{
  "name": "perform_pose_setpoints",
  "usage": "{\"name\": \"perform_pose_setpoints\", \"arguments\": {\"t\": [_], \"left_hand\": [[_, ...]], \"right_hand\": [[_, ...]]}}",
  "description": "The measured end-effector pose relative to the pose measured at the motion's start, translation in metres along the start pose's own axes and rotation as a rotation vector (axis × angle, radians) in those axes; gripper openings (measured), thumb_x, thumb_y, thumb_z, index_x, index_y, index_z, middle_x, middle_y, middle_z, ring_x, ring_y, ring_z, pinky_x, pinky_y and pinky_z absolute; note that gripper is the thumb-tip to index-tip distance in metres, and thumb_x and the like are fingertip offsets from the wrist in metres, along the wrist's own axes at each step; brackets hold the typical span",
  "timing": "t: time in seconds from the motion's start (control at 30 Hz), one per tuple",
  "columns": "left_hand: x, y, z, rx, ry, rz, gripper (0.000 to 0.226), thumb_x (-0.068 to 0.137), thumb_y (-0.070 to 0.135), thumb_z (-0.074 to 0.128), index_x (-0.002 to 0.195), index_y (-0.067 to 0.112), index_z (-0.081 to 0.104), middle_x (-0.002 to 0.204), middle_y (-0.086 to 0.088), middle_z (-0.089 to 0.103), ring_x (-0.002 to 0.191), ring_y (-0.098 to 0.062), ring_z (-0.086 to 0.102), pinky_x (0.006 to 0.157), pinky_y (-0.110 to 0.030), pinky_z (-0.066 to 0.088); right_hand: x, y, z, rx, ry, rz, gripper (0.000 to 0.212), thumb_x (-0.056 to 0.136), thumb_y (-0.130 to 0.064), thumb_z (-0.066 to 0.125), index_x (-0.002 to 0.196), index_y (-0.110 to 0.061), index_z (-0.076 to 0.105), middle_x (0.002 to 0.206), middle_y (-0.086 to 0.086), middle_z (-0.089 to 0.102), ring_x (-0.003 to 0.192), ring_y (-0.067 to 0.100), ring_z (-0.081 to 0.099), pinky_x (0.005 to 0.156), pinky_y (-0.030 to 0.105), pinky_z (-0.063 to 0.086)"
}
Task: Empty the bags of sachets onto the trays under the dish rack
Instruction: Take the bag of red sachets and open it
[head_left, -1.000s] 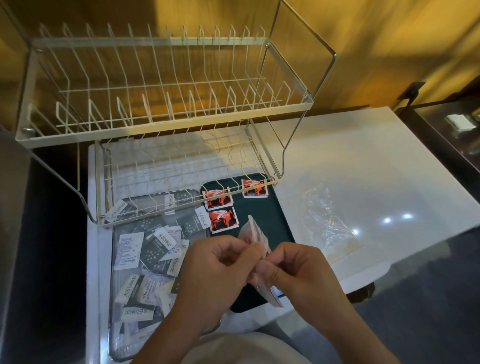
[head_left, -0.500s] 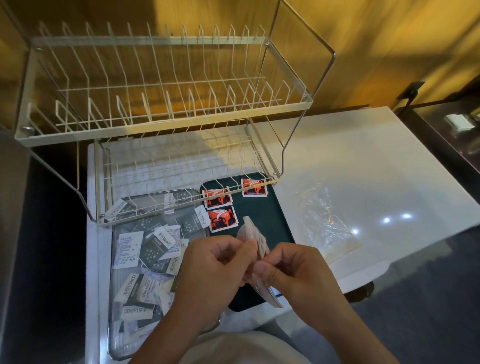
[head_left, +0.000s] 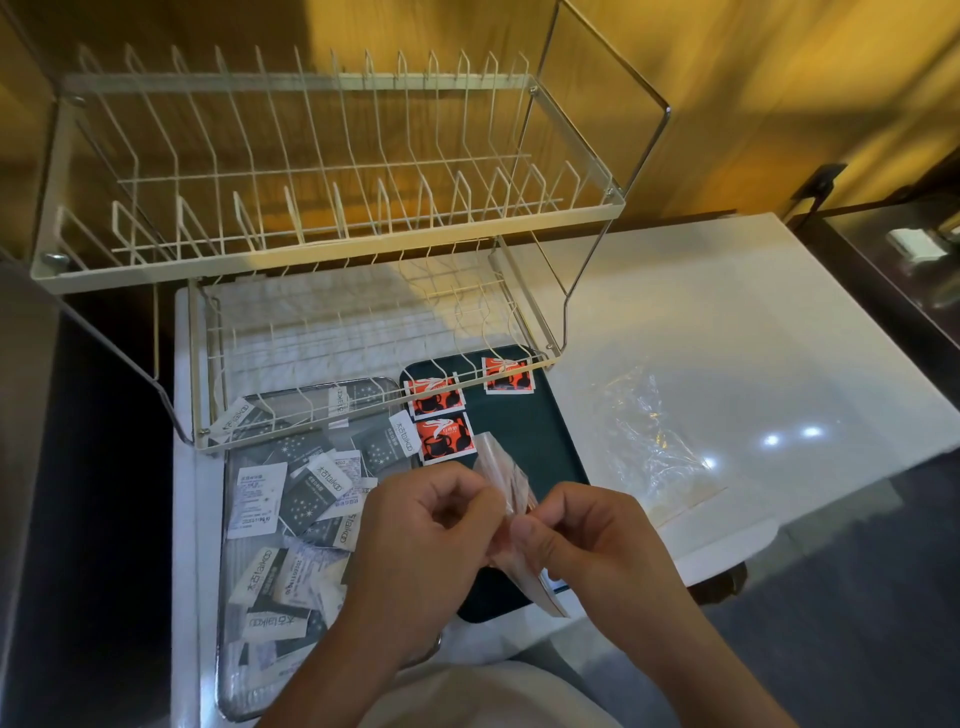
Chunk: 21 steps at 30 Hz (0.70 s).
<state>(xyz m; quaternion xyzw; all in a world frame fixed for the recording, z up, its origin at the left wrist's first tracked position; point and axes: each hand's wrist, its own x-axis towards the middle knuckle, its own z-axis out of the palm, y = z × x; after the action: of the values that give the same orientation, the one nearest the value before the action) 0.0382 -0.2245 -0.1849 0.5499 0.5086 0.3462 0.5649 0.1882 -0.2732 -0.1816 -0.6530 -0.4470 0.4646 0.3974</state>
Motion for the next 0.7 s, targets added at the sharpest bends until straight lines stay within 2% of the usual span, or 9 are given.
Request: {"name": "perform_pose_setpoints", "arguments": {"t": [0.13,0.23,0.3,0.37,0.5,0.63,0.7], "left_hand": [[-0.003,0.002,-0.001,0.021,0.006,0.044,0.024,0.082,0.006,0.066,0.061,0.016,0.071,0.054,-0.003,0.071,0.051,-0.020,0.068,0.052,-0.036,0.058],[-0.004,0.003,-0.002,0.047,0.015,0.069,0.029,0.083,0.000,0.065,0.060,0.017,0.071,0.052,0.000,0.071,0.048,-0.017,0.066,0.050,-0.029,0.055],[-0.005,0.005,-0.002,0.062,0.013,0.085,0.030,0.083,-0.002,0.065,0.059,0.017,0.069,0.050,0.002,0.069,0.045,-0.011,0.064,0.049,-0.024,0.052],[-0.007,0.010,-0.001,0.079,0.013,0.101,0.032,0.081,-0.002,0.065,0.055,0.017,0.067,0.048,0.006,0.068,0.042,-0.003,0.061,0.047,-0.017,0.049],[-0.008,0.014,-0.001,0.145,0.015,0.128,0.031,0.077,-0.001,0.064,0.051,0.017,0.063,0.043,0.011,0.063,0.039,0.000,0.056,0.043,-0.009,0.041],[-0.006,0.013,-0.002,0.228,0.023,0.148,0.030,0.073,0.002,0.062,0.048,0.018,0.056,0.039,0.013,0.056,0.037,0.001,0.050,0.041,-0.007,0.034],[-0.005,0.011,-0.002,0.218,0.016,0.124,0.026,0.073,0.005,0.063,0.050,0.015,0.056,0.040,0.010,0.057,0.037,0.001,0.050,0.041,-0.009,0.035]], "right_hand": [[-0.001,-0.002,-0.001,0.022,0.000,0.000,0.023,0.082,-0.018,0.073,0.068,-0.001,0.066,0.064,0.029,0.061,0.056,0.025,0.053,0.059,0.037,0.048],[-0.002,-0.005,-0.001,0.022,0.010,-0.011,0.030,0.074,-0.033,0.072,0.066,-0.005,0.066,0.064,0.028,0.062,0.056,0.028,0.054,0.059,0.043,0.050],[-0.003,-0.008,-0.002,0.003,0.020,-0.015,0.035,0.071,-0.040,0.071,0.067,-0.006,0.067,0.064,0.027,0.063,0.056,0.027,0.054,0.059,0.041,0.049],[-0.003,-0.011,-0.004,-0.023,0.027,-0.018,0.028,0.075,-0.033,0.073,0.068,-0.006,0.068,0.064,0.024,0.066,0.055,0.025,0.056,0.058,0.039,0.049],[-0.004,-0.012,-0.005,-0.070,0.048,-0.028,0.020,0.081,-0.025,0.069,0.068,-0.009,0.067,0.066,0.018,0.071,0.061,0.037,0.065,0.059,0.046,0.054],[-0.007,-0.012,0.001,-0.152,0.069,-0.046,0.019,0.085,-0.015,0.069,0.067,-0.010,0.065,0.062,0.011,0.069,0.054,0.012,0.058,0.055,0.024,0.049],[-0.008,-0.013,0.005,-0.211,0.082,-0.071,0.019,0.086,-0.014,0.067,0.067,-0.014,0.063,0.061,0.006,0.067,0.052,0.006,0.056,0.053,0.017,0.046]]}}
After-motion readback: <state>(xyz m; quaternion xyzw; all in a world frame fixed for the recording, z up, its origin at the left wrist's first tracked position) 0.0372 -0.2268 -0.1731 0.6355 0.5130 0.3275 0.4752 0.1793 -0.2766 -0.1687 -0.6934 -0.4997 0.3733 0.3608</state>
